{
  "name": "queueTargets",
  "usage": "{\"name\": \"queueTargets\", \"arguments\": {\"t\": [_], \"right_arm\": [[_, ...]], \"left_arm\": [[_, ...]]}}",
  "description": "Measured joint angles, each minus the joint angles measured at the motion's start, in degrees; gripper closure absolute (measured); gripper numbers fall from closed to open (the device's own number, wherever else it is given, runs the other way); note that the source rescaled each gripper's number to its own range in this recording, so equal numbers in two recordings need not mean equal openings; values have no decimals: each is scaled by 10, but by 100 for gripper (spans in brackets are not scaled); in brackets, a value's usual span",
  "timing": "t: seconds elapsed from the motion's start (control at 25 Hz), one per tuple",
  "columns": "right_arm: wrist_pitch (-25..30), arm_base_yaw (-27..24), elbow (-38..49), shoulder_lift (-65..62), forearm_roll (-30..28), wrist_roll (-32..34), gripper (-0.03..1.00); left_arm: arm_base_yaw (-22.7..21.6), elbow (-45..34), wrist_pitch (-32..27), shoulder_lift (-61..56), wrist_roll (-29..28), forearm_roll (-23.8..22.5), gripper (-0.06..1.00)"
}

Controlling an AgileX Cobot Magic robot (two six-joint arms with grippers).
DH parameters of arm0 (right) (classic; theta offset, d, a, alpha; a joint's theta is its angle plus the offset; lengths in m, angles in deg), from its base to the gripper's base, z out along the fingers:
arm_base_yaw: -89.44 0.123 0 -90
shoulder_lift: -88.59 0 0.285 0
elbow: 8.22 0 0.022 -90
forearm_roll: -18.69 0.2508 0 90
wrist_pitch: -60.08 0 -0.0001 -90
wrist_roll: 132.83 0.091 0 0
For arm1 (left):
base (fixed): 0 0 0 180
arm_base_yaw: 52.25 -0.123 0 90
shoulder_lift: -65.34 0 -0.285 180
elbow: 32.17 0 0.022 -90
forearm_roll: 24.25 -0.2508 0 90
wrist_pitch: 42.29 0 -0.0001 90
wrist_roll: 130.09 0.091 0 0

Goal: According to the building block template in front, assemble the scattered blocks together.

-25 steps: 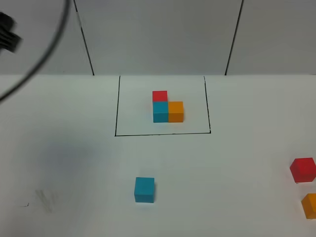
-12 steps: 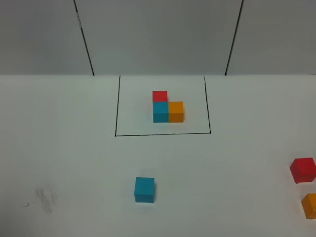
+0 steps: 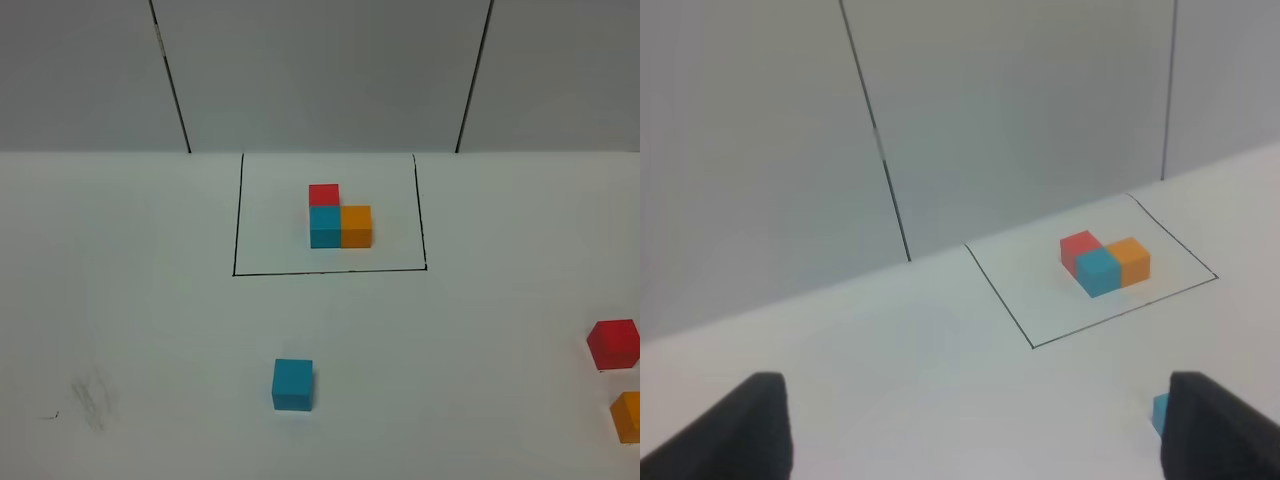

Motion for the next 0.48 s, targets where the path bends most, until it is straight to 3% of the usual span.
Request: {"name": "queueTargets", "arguments": {"t": [0.28, 0.48], "right_arm": [[0, 0, 0, 0, 0, 0, 20], [0, 0, 0, 0, 0, 0, 20]], "left_arm": [[0, -171, 24, -126, -86, -42, 9], [-2, -253, 13, -130, -117, -51, 9]]}}
